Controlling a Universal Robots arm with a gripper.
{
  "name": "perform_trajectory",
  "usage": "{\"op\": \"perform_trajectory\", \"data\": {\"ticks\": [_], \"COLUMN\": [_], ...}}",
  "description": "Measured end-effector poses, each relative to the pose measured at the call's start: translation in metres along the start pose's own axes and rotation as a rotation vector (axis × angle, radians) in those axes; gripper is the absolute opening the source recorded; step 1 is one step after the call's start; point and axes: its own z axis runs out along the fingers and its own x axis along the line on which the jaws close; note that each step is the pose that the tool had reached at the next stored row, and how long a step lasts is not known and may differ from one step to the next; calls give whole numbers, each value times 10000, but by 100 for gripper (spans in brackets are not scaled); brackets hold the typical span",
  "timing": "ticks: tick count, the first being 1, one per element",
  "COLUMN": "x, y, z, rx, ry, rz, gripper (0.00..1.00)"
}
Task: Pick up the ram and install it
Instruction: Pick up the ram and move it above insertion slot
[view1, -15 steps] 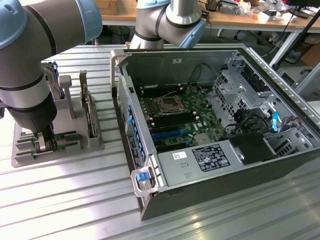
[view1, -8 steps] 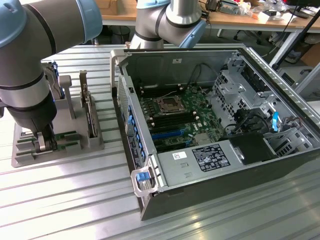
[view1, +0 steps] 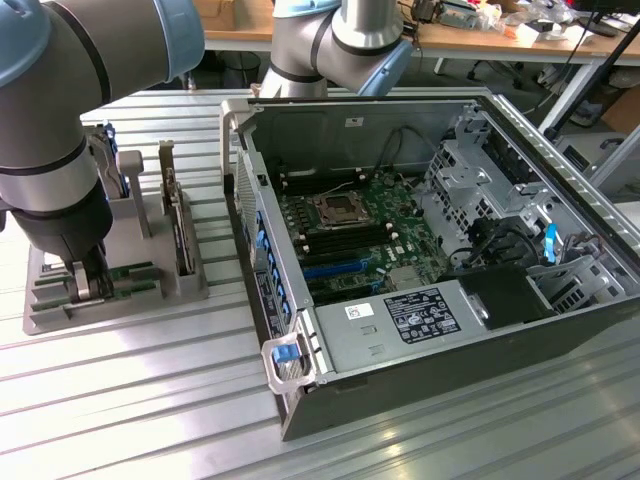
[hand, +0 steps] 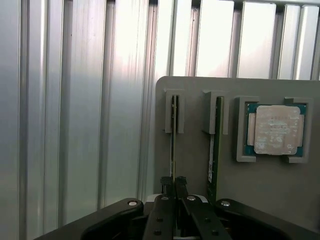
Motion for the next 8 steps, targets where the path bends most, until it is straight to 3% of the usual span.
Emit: {"op": "perform_trajectory", "data": {"ticks": [8], "x": [0], "y": [0], "z": [-68], "rx": [2], "ry": [-2], "rz": [0], "gripper": [12]}}
